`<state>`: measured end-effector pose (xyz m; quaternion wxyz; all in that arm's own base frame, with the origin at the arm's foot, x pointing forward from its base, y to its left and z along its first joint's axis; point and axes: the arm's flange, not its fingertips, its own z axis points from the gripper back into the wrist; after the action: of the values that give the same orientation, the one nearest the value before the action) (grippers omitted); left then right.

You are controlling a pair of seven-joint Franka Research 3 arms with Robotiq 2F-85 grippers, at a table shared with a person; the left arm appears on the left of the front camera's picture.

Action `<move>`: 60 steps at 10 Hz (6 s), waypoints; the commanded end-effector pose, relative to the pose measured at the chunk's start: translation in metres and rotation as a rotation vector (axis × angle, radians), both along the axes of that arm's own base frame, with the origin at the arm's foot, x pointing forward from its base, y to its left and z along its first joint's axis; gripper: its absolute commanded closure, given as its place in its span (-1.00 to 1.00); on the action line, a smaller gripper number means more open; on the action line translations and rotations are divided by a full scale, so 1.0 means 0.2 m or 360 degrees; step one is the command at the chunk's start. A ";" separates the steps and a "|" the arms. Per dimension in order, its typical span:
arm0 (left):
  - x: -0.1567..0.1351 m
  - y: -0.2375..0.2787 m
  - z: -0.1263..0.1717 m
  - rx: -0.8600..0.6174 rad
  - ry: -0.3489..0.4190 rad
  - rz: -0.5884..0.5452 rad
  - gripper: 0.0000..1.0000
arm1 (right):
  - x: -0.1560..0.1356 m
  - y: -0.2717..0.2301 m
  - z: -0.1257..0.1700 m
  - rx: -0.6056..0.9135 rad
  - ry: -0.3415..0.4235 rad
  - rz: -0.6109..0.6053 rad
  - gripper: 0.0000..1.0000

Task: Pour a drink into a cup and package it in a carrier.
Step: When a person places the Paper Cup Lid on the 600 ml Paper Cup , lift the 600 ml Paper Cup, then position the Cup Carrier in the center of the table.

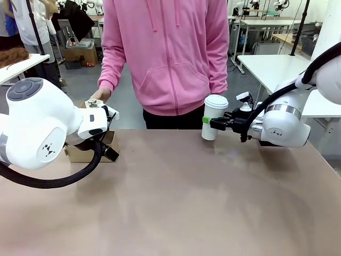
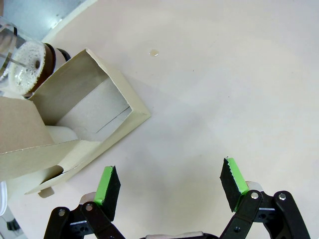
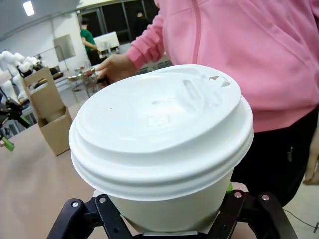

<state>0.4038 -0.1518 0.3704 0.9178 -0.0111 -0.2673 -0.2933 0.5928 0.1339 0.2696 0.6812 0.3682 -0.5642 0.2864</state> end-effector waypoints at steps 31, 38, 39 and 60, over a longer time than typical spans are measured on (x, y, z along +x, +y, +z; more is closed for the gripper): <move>0.02 -0.01 0.47 -0.0012 0.0131 0.0246 -1.00 | -0.72 -0.11 1.42 -0.0120 -0.0180 0.0229 -0.61; 0.40 0.15 0.91 -0.0063 0.0256 0.0754 -1.00 | -0.72 -0.11 1.42 -0.0120 -0.0180 0.0229 -0.61; 0.48 0.18 0.86 -0.0055 0.0291 0.0837 -1.00 | -0.72 -0.11 1.42 -0.0120 -0.0180 0.0229 -0.61; 0.61 0.25 0.71 -0.0111 0.0388 0.0977 0.96 | -0.72 -0.11 1.42 -0.0120 -0.0180 0.0229 -0.61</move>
<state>0.5305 -0.1008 0.5004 0.9872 0.0133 -0.1590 0.0015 0.4480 0.1102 0.5505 0.6425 0.3643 -0.5596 0.3758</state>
